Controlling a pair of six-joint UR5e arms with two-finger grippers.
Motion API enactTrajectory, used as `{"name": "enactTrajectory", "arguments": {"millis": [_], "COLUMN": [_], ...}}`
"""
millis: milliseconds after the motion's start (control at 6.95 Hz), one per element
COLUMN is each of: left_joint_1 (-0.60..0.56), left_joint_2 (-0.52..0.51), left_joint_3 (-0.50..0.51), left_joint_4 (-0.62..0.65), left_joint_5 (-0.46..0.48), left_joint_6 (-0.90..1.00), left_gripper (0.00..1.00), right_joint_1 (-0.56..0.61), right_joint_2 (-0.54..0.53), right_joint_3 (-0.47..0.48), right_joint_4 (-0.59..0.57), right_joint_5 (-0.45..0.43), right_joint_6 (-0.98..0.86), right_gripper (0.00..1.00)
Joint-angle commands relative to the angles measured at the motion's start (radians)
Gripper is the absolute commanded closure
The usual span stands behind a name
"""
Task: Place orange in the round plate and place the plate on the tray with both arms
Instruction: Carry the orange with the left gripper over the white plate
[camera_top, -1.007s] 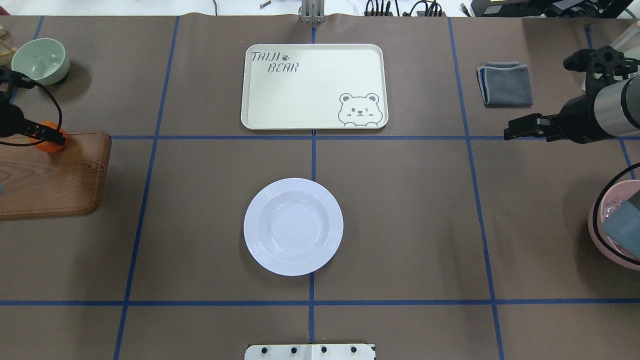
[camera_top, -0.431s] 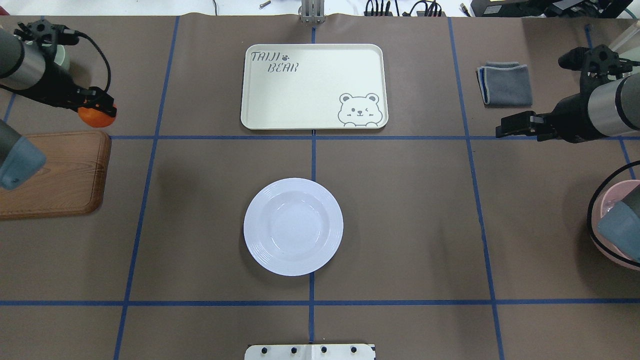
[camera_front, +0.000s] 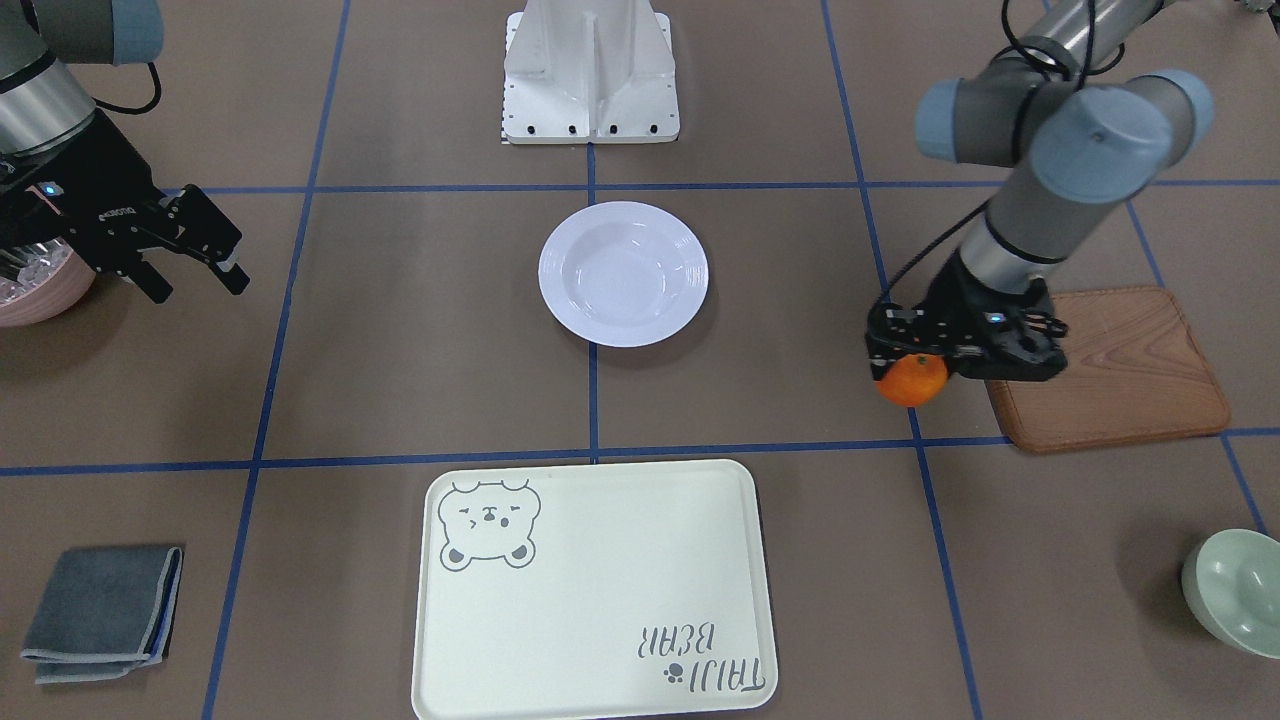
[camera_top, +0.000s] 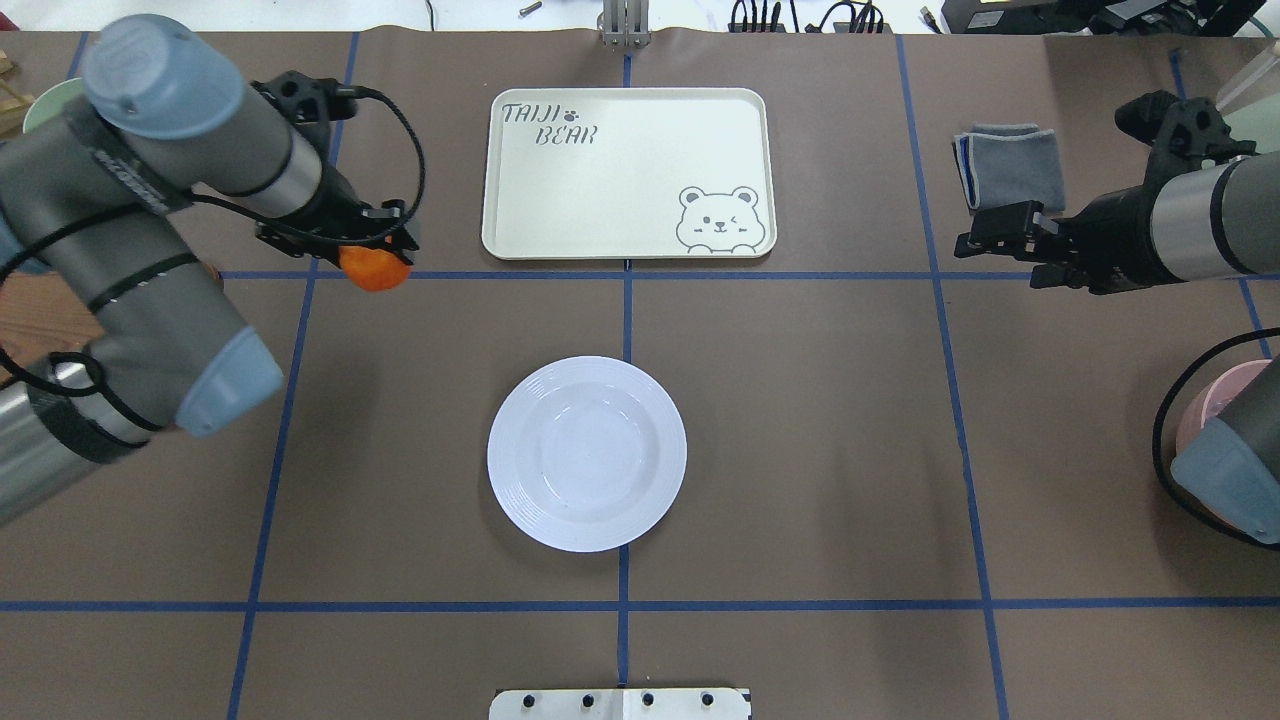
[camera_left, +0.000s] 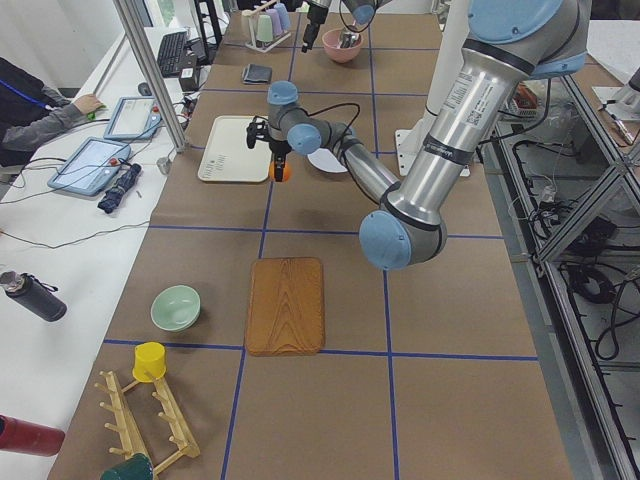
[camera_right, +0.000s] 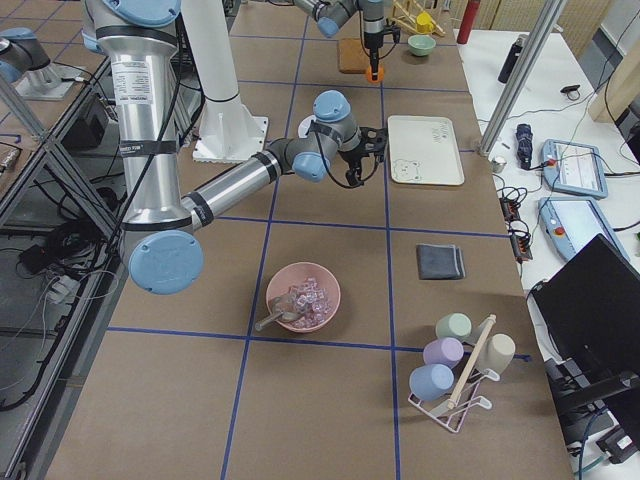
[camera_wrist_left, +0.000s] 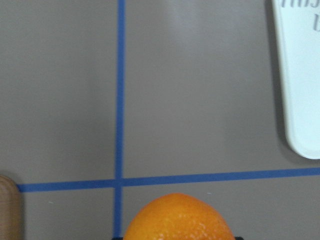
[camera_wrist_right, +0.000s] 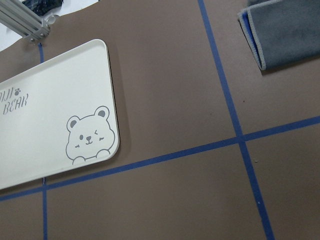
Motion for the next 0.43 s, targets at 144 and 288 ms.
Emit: {"name": "enactTrajectory", "arguments": {"millis": [144,288], "left_joint_1": [0.245,0.335], "left_joint_2": [-0.178,-0.193], "left_joint_3": [0.007,0.033], "left_joint_4": [0.114,0.114], "left_joint_5": [0.205,0.289], "left_joint_6": [-0.254,-0.283], "left_gripper": [1.0,1.0], "right_joint_1": [-0.123,-0.131], "right_joint_2": [0.064,0.069], "right_joint_3": [-0.005,-0.005], "right_joint_4": [0.023,0.023], "right_joint_5": [-0.209,-0.216], "right_joint_6": [0.281,0.283], "right_gripper": [0.02,0.02]}}
